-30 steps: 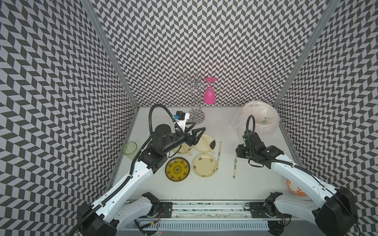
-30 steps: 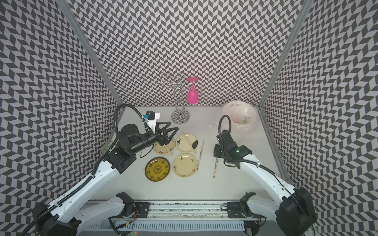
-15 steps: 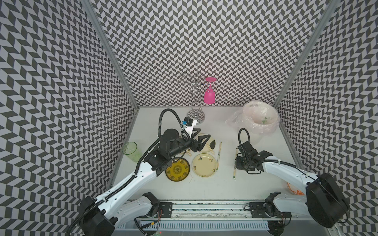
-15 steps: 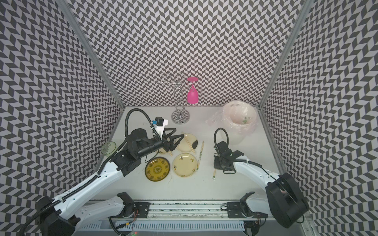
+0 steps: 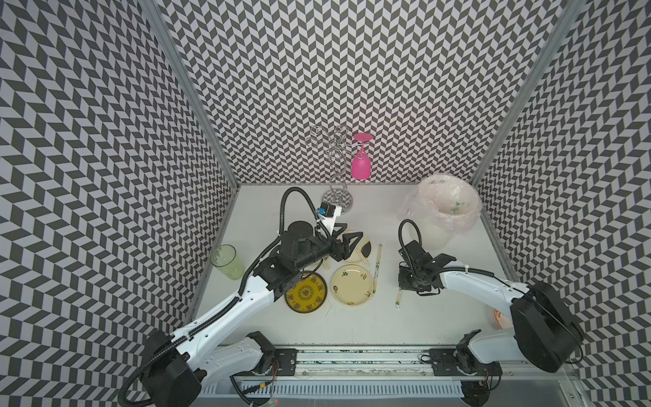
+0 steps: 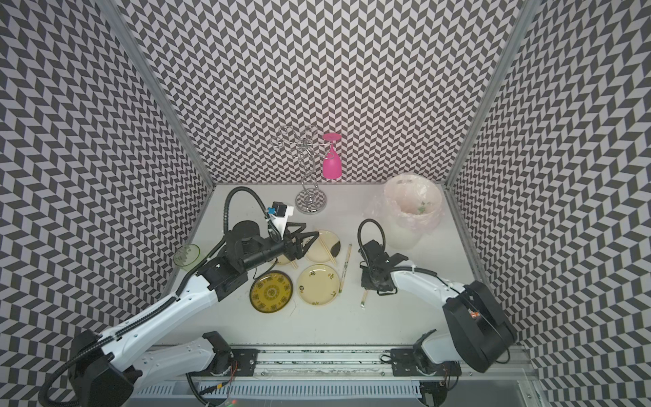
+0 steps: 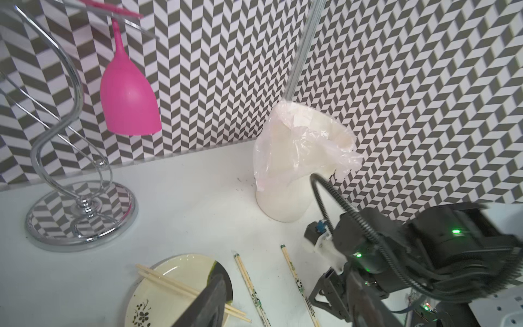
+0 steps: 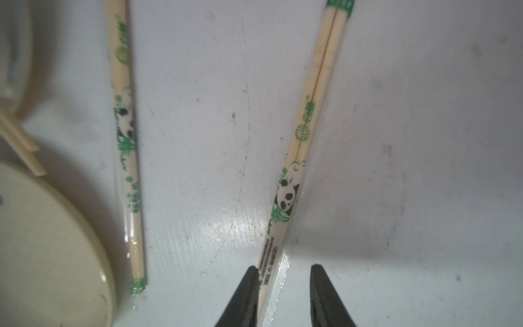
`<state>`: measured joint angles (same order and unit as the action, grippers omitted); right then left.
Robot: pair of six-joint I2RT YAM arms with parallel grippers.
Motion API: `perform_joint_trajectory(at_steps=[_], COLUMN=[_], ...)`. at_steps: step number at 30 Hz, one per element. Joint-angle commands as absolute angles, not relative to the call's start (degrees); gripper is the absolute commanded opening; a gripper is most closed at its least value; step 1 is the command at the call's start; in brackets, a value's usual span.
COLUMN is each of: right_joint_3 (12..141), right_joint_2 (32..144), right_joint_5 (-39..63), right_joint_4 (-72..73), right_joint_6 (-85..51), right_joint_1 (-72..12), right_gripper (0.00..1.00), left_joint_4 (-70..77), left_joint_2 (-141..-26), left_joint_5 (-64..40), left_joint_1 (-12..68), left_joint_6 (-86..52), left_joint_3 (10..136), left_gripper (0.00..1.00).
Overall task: Remove the packaging of disposable chopsticks
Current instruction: Move the disposable chopsticks to the center of the board, then pick up the disposable chopsticks from the center of the board.
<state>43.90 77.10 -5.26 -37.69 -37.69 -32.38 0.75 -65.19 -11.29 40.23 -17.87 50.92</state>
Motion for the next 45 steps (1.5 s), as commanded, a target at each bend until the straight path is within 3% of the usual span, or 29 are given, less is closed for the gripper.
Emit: perform_joint_trajectory(at_steps=[1,7,13,19,31,42,45], right_joint_3=[47.9,53.3,62.6,66.3,64.0,61.6,61.4], right_joint_2=[66.6,51.2,42.7,37.3,32.6,31.6,31.8], right_joint_5=[-15.2,-25.2,-38.0,-43.4,-44.2,-44.0,-43.5], right_joint_4=[-45.4,-48.0,-47.5,-42.2,-37.9,-36.7,-36.3], right_joint_6=[-40.8,-41.3,-36.0,-29.1,-23.7,-22.4,-22.3], right_joint_1=[-31.6,-31.1,-31.1,-31.1,-31.1,-31.2,-31.1], right_gripper=[0.33,0.33,0.33,0.33,0.33,0.32,0.32], left_joint_4=[-6.6,-17.0,-25.0,-34.7,-47.7,-50.8,-51.8], left_joint_2=[-71.4,-86.3,-102.9,-116.6,-131.1,-133.6,-134.4], left_joint_5=[-4.8,6.7,8.1,10.8,7.5,8.3,9.6], left_joint_1=[43.8,57.4,65.4,67.7,68.0,67.5,67.6], left_joint_6=[-21.5,-24.8,-30.5,-31.1,-28.3,-26.9,-26.3], left_joint_3=[55.0,66.3,76.5,87.9,101.7,100.1,101.1], left_gripper=[0.66,0.64,0.63,0.58,0.48,0.02,0.0])
